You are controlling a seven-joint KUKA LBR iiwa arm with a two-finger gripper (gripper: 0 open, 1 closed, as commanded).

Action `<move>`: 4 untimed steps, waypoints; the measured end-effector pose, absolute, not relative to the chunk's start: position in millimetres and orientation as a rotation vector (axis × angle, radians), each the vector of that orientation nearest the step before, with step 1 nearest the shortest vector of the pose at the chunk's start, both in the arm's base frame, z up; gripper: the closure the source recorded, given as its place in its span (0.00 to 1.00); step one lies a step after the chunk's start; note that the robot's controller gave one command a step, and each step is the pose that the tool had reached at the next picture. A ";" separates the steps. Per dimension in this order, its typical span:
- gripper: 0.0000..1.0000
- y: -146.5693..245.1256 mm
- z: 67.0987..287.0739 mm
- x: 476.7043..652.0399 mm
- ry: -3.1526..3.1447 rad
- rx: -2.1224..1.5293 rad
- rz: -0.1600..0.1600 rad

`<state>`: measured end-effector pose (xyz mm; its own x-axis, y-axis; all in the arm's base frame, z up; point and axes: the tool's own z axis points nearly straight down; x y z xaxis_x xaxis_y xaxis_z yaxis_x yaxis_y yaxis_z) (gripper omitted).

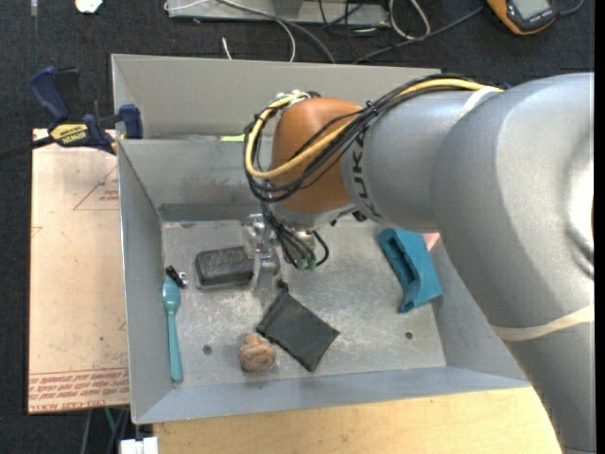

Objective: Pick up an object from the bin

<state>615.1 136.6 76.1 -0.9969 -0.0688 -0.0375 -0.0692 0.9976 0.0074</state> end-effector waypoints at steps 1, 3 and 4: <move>1.00 147.6 77.2 604.3 3.092 -0.213 0.012; 0.00 109.3 72.6 641.8 2.980 -0.802 0.002; 0.00 109.7 72.6 641.7 2.981 -0.801 0.003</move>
Offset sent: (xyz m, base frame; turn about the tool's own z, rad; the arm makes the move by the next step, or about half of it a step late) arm -0.0234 -0.0022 -0.0061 -0.0611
